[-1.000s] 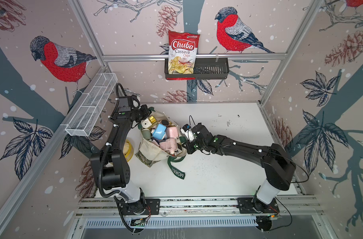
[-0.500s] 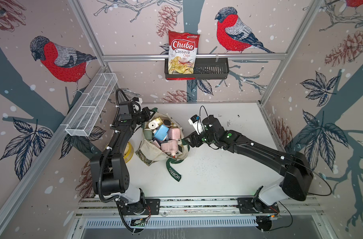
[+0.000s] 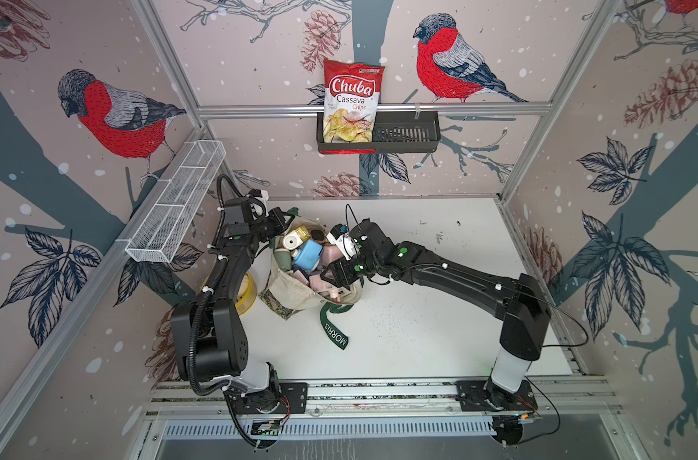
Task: Take out the pencil sharpeners from the tote bags
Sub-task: Pick up the pencil sharpener from the canvas bag.
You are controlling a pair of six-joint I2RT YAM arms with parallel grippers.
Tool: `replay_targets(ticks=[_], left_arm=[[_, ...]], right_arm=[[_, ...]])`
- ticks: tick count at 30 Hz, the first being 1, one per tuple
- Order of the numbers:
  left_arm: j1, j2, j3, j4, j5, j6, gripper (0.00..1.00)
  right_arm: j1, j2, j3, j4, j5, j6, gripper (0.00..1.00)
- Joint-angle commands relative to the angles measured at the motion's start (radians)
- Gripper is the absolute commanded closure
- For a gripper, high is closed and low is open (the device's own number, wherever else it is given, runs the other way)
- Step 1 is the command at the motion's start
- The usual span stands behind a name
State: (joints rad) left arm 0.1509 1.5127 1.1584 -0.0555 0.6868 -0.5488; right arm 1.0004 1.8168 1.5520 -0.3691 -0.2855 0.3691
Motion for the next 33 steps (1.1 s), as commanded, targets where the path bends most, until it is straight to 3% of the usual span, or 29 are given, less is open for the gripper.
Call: replay_targets(ticks=[1,2,4,8,20,27,33], left_arm=[[0.004,-0.014,0.017,0.156,0.025,0.009,1.00],[0.004,-0.011,0.021,0.153,0.028,0.008,1.00],[0.004,-0.008,0.020,0.153,0.028,0.007,1.00],[0.004,-0.011,0.020,0.149,0.022,0.013,1.00],[0.004,-0.008,0.021,0.145,0.024,0.012,1.00],[0.005,-0.011,0.022,0.143,0.022,0.014,1.00],[0.004,-0.006,0.023,0.140,0.023,0.013,1.00]], right_arm=[[-0.001,0.018,0.006,-0.045,0.060,0.038,0.26],[-0.001,0.021,0.006,-0.052,0.073,0.039,0.17],[0.000,0.018,-0.004,-0.057,0.088,0.045,0.16],[0.000,0.017,-0.049,-0.016,0.035,0.066,0.01],[-0.022,0.116,-0.024,0.112,-0.191,0.127,0.04],[-0.029,0.129,-0.012,0.180,-0.260,0.159,0.10],[-0.004,0.100,-0.007,0.180,-0.237,0.110,0.17]])
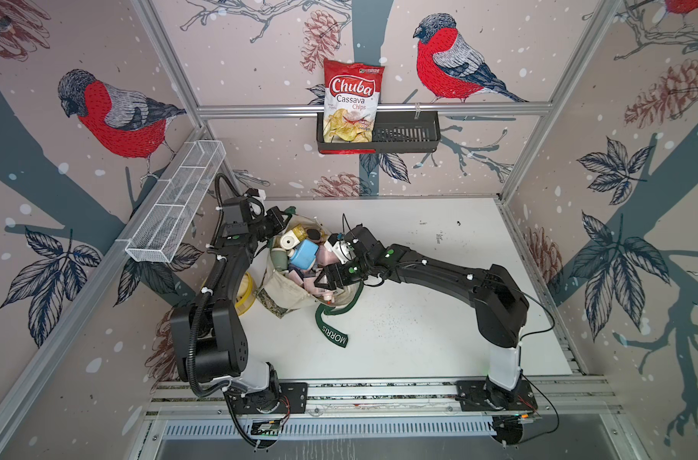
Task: Take out the pencil sharpeners from the tote bags
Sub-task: Pick up the pencil sharpener from the canvas bag.
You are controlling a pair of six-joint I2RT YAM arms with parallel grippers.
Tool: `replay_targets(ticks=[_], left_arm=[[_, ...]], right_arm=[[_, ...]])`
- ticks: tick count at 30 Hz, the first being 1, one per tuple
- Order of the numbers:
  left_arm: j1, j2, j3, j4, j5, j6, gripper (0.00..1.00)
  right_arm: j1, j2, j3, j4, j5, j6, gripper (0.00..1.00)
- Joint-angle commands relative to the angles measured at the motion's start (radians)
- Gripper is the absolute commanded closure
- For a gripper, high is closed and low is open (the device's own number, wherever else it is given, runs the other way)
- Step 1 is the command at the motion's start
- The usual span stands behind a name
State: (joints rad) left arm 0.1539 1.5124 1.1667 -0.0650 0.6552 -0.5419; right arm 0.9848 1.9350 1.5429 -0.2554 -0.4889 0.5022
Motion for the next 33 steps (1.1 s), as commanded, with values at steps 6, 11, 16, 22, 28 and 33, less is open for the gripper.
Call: replay_targets(ticks=[6,11,16,22,28,33], left_arm=[[0.001,-0.009,0.013,0.149,0.052,0.007,1.00],[0.001,-0.006,0.014,0.148,0.051,0.005,1.00],[0.001,-0.006,0.016,0.142,0.048,0.007,1.00],[0.001,-0.006,0.018,0.134,0.040,0.011,1.00],[0.001,-0.004,0.019,0.131,0.037,0.012,1.00],[0.001,-0.008,0.020,0.127,0.036,0.013,1.00]], right_arm=[[0.049,0.014,0.015,0.070,-0.018,-0.042,0.22],[0.063,0.045,0.028,0.057,0.041,-0.058,0.25],[0.064,0.027,0.034,0.044,0.098,-0.086,0.41],[0.059,-0.060,0.033,0.009,0.155,-0.140,0.56],[-0.010,-0.172,0.048,-0.142,0.234,-0.179,0.60],[-0.135,-0.281,-0.002,-0.250,0.343,-0.224,0.59]])
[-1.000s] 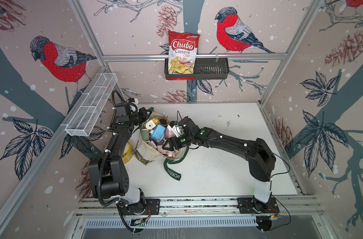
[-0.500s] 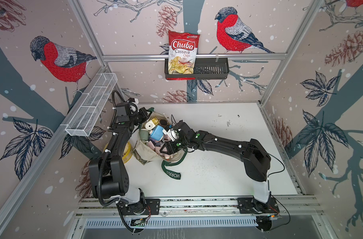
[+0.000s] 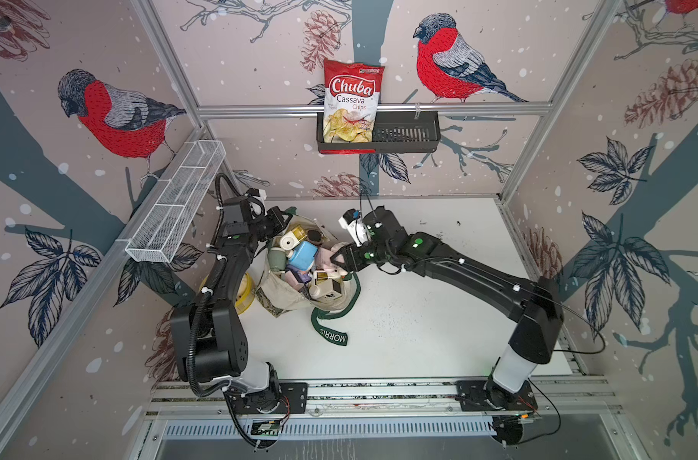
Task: Take out the pencil sharpeners from the tote bags
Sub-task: Pick up the pencil sharpener from the canvas bag, then place the pencil sharpener at the center of the board.
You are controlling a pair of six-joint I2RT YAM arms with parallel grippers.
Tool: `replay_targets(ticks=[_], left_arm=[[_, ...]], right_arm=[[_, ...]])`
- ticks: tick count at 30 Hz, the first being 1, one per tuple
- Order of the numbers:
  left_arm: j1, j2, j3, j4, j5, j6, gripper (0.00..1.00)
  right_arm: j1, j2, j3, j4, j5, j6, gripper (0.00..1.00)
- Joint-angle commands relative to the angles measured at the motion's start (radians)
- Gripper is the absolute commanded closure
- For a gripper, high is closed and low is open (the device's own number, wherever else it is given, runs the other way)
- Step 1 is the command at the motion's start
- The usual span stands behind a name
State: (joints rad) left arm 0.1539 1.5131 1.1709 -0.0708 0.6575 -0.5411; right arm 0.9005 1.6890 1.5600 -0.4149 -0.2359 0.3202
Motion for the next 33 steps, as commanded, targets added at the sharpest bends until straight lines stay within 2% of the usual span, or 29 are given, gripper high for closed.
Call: replay_targets(ticks=[1,5,9,12,17,20,33], left_arm=[[0.001,-0.008,0.017,0.134,0.034,0.012,1.00],[0.001,-0.010,0.016,0.135,0.034,0.011,1.00],[0.001,-0.005,0.016,0.135,0.034,0.010,1.00],[0.001,-0.007,0.015,0.135,0.032,0.010,1.00],[0.000,-0.011,0.015,0.130,0.023,0.019,1.00],[0.001,-0.009,0.017,0.127,0.025,0.019,1.00],[0.006,-0.014,0.024,0.116,0.023,0.027,1.00]], right_arm=[[-0.085,-0.045,-0.024,-0.116,0.095,-0.047,0.60],[-0.207,-0.017,0.007,-0.270,0.205,-0.070,0.59],[-0.260,0.080,0.105,-0.412,0.348,-0.095,0.59],[-0.281,0.187,0.189,-0.498,0.384,-0.113,0.59],[-0.287,0.383,0.363,-0.663,0.411,-0.135,0.64],[-0.285,0.449,0.422,-0.708,0.392,-0.148,0.63],[-0.281,0.519,0.374,-0.713,0.377,-0.174,0.59]])
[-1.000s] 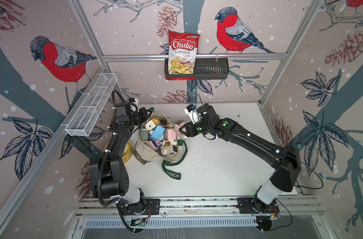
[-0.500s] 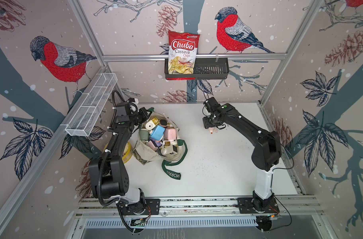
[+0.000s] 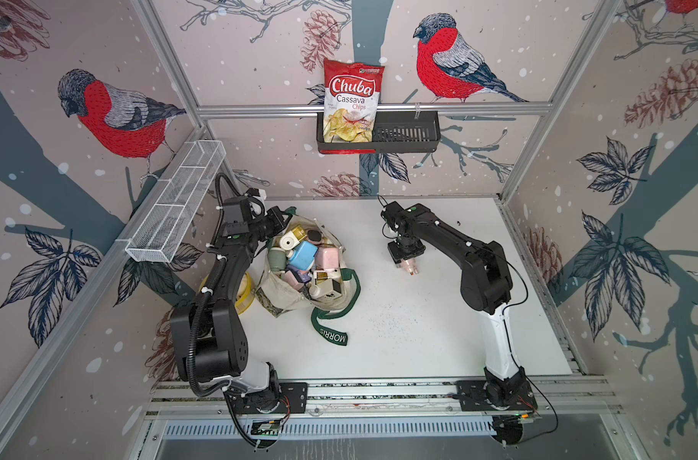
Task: Take out the pencil sharpeners from the tote bags
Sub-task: Place the pencil sharpener at the center of the board.
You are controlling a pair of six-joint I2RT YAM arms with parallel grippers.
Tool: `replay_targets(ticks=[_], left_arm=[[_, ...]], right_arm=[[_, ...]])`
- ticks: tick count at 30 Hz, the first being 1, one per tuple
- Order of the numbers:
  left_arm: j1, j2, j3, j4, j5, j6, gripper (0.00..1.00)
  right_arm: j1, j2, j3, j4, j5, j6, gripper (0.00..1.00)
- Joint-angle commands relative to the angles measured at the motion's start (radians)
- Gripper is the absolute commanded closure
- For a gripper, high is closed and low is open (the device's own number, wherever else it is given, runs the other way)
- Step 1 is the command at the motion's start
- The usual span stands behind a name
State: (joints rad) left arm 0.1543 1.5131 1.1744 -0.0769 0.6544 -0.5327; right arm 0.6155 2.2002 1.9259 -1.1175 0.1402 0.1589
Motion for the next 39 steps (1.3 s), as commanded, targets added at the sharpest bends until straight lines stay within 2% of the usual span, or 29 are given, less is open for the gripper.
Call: replay_targets(ticks=[1,7,14,25,32,36,39], left_arm=[[0.008,-0.014,0.020,0.123,0.024,0.018,1.00],[0.014,-0.013,0.020,0.127,0.030,0.014,1.00],[0.027,-0.008,0.015,0.137,0.039,0.002,1.00],[0.028,-0.007,0.015,0.140,0.041,-0.001,1.00],[0.030,-0.006,0.015,0.138,0.042,0.000,1.00],[0.031,-0.005,0.017,0.137,0.041,0.001,1.00],[0.031,-0.007,0.015,0.138,0.039,0.002,1.00]], right_arm=[[0.005,0.013,0.011,-0.010,-0.001,-0.014,0.57],[0.003,0.054,0.029,-0.009,0.001,-0.016,0.45],[0.003,0.100,0.059,-0.001,-0.012,-0.025,0.35],[0.007,0.097,0.081,0.039,-0.001,-0.022,0.35],[0.026,0.027,-0.053,0.157,0.052,0.002,0.29],[0.034,-0.025,-0.145,0.237,0.056,0.005,0.31],[0.035,-0.071,-0.206,0.302,0.061,0.004,0.46]])
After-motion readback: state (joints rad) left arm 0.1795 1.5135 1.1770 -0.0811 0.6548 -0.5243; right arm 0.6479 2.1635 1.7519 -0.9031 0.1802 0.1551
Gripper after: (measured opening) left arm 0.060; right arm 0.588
